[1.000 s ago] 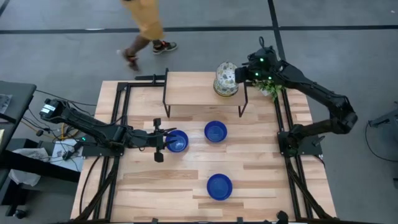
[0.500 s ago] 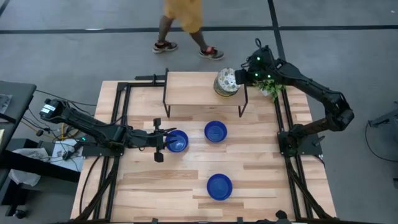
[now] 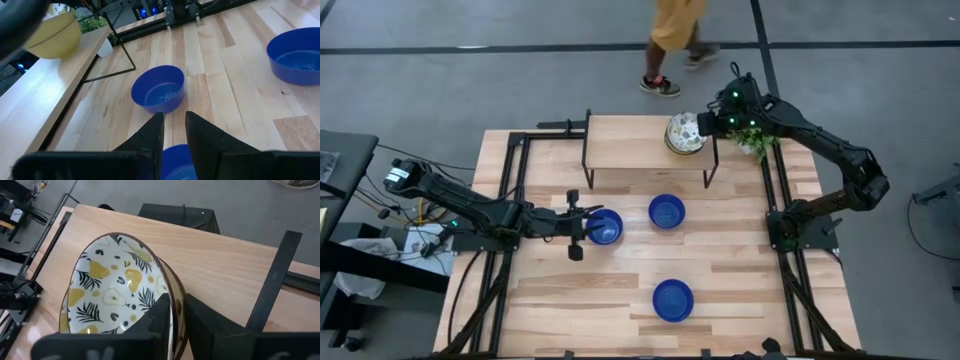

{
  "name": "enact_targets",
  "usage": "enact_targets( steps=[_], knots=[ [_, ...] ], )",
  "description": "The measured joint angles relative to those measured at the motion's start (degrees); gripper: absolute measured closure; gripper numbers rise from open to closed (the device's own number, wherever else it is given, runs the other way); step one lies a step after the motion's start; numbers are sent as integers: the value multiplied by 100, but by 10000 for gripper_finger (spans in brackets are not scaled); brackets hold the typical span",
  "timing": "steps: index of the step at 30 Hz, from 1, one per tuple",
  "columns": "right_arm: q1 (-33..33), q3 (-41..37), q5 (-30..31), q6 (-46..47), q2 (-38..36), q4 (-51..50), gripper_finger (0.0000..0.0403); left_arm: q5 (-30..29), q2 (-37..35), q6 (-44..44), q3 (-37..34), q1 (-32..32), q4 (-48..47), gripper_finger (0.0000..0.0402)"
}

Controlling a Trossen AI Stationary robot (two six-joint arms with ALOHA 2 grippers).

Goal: Pick & Place Mini bowls
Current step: Stack the white patterned bowl on top of the white patterned bowl on the shelf

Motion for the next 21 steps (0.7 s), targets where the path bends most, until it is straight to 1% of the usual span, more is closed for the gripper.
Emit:
enact_targets(
  steps=[5,21],
  knots=[
    [0,0,1,-9,0,2,351,-1,0,0,0,0,2,323],
    [21,0,0,-99,-71,482,351,-1,0,2,0,0,3,323]
  ],
)
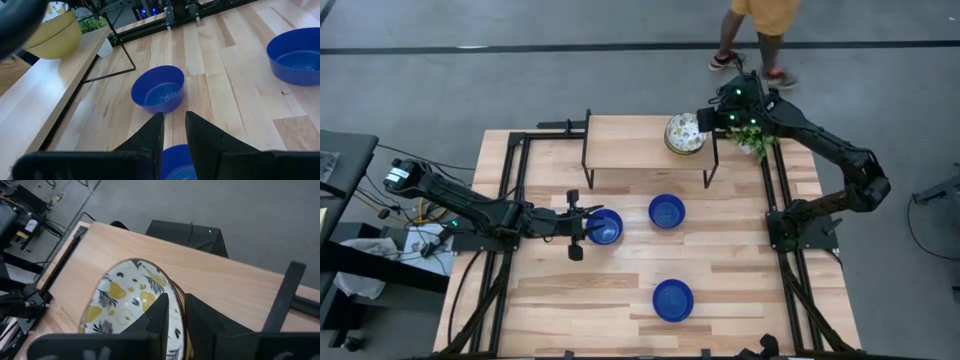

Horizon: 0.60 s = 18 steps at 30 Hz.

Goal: Pick & Place Mini bowls
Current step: Stack the white patterned bowl on top of the white patterned bowl on the shelf, then put the top left blue bowl on the shelf

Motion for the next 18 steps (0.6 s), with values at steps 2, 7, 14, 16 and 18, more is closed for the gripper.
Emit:
enact_targets(
  steps=[2,7,14,16,18],
  knots=[
    [39,0,16,-61,-12,72,351,0,0,0,0,2,0,323],
    [85,0,37,-302,-42,293,351,1,0,0,0,1,0,323],
    [99,0,34,-349,-42,310,351,0,0,0,0,2,0,323],
    [130,0,28,-460,-42,312,351,0,0,0,0,0,0,323],
    [134,0,25,-597,-52,316,351,0,0,0,0,0,0,323]
  ],
)
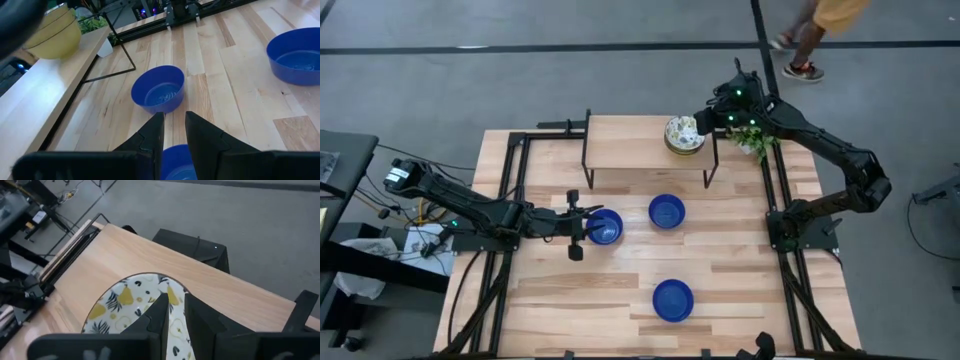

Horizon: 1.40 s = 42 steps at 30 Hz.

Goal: Pick & Place Mini bowls
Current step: Put the top left blue bowl on the shelf

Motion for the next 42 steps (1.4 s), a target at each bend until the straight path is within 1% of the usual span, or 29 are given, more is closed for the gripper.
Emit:
enact_targets(
  steps=[5,10,14,17,24,32,37,42],
  knots=[
    [49,0,71,-279,-56,43,351,2,0,0,0,0,0,323],
    [249,0,590,-629,-179,43,353,0,0,0,2,0,0,323],
    [512,0,1126,-936,-302,47,365,1,1,0,2,2,-1,323],
    [689,0,1356,-1113,-376,46,375,2,2,0,2,1,-1,323],
    [1062,0,1514,-1365,-562,48,391,2,2,0,2,0,-2,323],
    [1242,0,1529,-1489,-791,83,390,2,2,0,2,0,10,323],
    [1355,0,1536,-1605,-911,77,391,2,2,-96,4,-25,232,323],
    [1437,0,1684,-1662,-976,71,392,2,2,-109,4,-26,227,323]
  ],
)
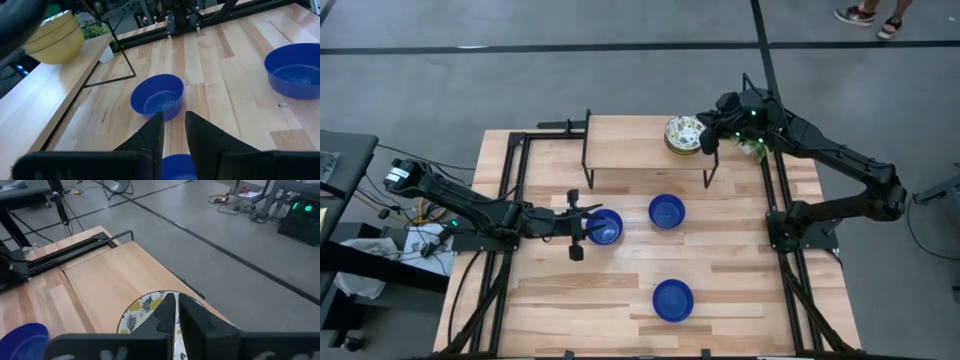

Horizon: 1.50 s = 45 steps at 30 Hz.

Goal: Pick & Place Mini bowls
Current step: Put the top left blue bowl on the shelf

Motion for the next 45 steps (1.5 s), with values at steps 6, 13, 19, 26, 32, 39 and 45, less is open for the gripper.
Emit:
enact_targets(
  steps=[6,13,19,26,32,39,45],
  knots=[
    [25,0,-4,-1,0,-3,392,0,0,-2,0,0,-4,323],
    [402,0,-7,-275,-125,-92,392,0,0,-26,0,0,-13,323],
    [1177,-279,-4,-433,-615,-115,392,11,91,-244,0,0,-50,323],
    [2561,-1894,425,-129,-1752,894,392,371,406,-619,-101,-2,-284,323],
    [4006,-3378,816,4,-2244,2322,392,1046,829,-1268,249,-3,-998,323],
    [4872,-3794,1558,-49,-2047,2958,392,1688,1587,-1399,656,-166,-1740,309],
    [5185,-3794,1624,-181,-1815,3283,392,1409,2033,-1333,660,-164,-1779,291]
  ],
)
